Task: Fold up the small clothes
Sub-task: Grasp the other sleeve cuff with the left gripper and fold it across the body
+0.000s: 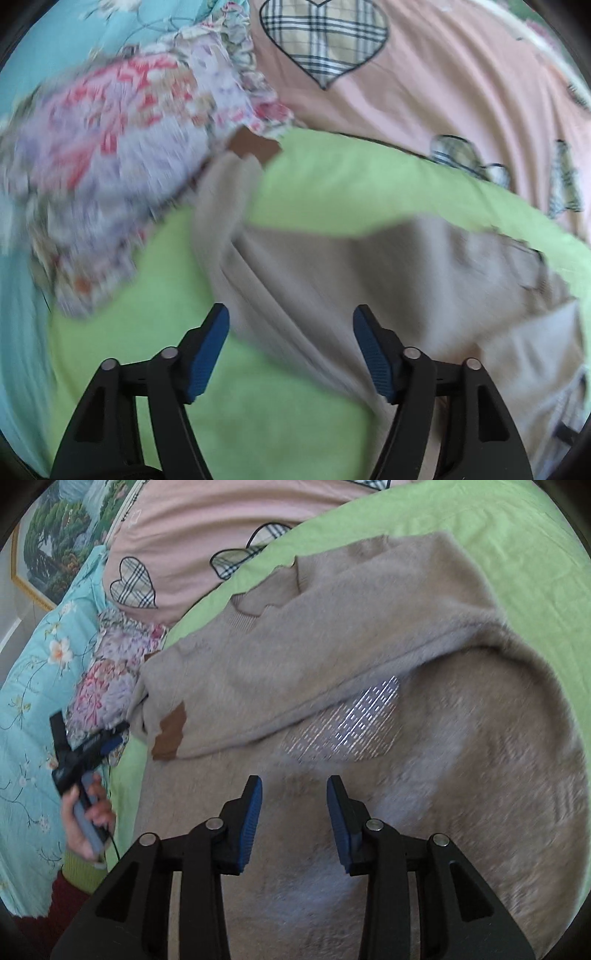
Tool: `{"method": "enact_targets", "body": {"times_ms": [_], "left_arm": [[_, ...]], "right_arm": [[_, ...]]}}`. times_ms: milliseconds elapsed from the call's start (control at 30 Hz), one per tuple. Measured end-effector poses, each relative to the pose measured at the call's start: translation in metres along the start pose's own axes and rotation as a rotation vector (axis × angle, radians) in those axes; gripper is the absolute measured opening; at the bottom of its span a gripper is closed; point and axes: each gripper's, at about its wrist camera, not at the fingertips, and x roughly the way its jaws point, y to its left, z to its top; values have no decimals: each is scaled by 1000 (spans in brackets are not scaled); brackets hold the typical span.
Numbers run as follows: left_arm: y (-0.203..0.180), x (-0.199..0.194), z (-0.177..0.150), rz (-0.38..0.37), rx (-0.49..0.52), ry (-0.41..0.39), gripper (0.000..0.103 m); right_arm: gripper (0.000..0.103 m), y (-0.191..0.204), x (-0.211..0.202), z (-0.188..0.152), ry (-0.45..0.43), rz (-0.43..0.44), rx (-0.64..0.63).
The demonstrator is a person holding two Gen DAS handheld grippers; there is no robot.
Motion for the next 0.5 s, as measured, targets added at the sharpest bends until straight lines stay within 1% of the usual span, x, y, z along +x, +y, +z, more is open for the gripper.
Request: {"method": "enact_targets", "body": {"times_ms": [67, 133, 200, 233, 267, 333, 367, 400, 433, 467, 500], "left_arm": [[7, 22, 26, 57, 3, 33, 73], [13, 42, 47, 87, -4, 52, 73], [18, 67, 70, 133, 5, 71, 73], [20, 79, 78, 153, 11, 80, 75], [21, 97, 88, 167, 25, 110, 77], [24, 123, 96, 197, 38, 156, 79], [27, 139, 99, 206, 41, 193, 79], [30, 148, 99, 215, 33, 208, 78], [35, 155, 100, 212, 17, 214, 61], [39, 156, 99, 200, 5, 208, 32], [42, 155, 98, 175, -7, 199, 18]], "right_arm": [[38, 4, -2, -3, 8, -8, -9], [39, 10, -6, -7, 7, -6, -8], [43, 15, -8, -10, 5, 10, -7], [44, 16, -9, -11, 7, 15, -7], [44, 17, -9, -12, 10, 18, -7], [45, 20, -6, -14, 23, 9, -13], [45, 21, -4, -14, 27, 6, -16], [45, 22, -3, -15, 32, 6, -17], [45, 22, -1, -16, 38, 11, -13], [45, 22, 1, -17, 44, 17, -7], [45, 22, 3, -17, 50, 20, -1]]}}
